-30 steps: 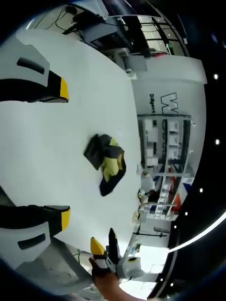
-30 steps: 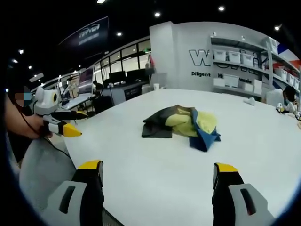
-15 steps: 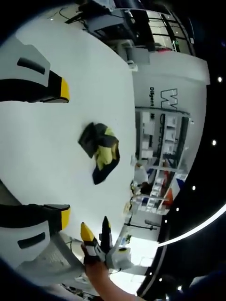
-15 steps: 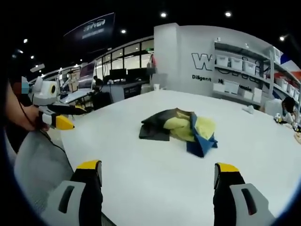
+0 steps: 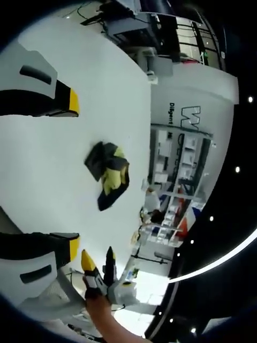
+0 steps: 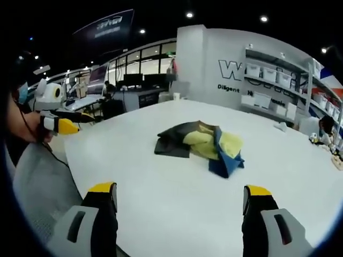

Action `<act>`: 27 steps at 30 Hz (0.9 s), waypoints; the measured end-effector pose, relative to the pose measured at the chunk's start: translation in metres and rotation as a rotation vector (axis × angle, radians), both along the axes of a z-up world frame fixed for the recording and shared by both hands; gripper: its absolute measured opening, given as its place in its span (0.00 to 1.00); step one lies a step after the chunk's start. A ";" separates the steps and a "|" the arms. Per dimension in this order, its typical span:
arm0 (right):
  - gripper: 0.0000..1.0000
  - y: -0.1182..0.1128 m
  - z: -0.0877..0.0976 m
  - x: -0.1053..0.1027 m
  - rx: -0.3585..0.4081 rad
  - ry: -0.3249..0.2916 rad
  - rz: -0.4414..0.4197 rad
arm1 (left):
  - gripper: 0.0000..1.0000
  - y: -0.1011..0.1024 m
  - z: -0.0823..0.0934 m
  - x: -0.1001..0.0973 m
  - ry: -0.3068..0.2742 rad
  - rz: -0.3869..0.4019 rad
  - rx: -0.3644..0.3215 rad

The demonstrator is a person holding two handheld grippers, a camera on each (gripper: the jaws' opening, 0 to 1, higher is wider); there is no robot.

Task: Fold the garment on the visible template until the final outline fits inside the template.

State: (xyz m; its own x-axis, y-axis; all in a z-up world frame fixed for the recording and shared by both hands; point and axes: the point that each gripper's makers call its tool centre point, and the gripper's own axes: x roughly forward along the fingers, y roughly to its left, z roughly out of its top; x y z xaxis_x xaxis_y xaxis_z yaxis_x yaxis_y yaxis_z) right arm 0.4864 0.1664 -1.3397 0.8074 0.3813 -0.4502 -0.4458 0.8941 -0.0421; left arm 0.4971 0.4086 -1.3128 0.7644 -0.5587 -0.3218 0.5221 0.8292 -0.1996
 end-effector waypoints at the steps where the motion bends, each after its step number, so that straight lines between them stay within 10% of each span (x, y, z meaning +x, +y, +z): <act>1: 0.96 0.001 0.000 0.000 0.008 0.003 0.004 | 0.90 0.000 -0.001 0.000 0.003 -0.002 0.004; 27: 0.97 0.006 -0.001 -0.004 0.059 0.021 0.024 | 0.90 0.000 -0.010 0.000 0.017 0.002 0.065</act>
State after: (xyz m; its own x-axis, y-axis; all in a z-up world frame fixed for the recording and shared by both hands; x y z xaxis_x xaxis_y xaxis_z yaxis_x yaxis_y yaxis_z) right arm 0.4824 0.1728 -1.3407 0.7884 0.4269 -0.4429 -0.4672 0.8839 0.0203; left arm 0.4970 0.4088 -1.3232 0.7592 -0.5349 -0.3708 0.5178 0.8416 -0.1539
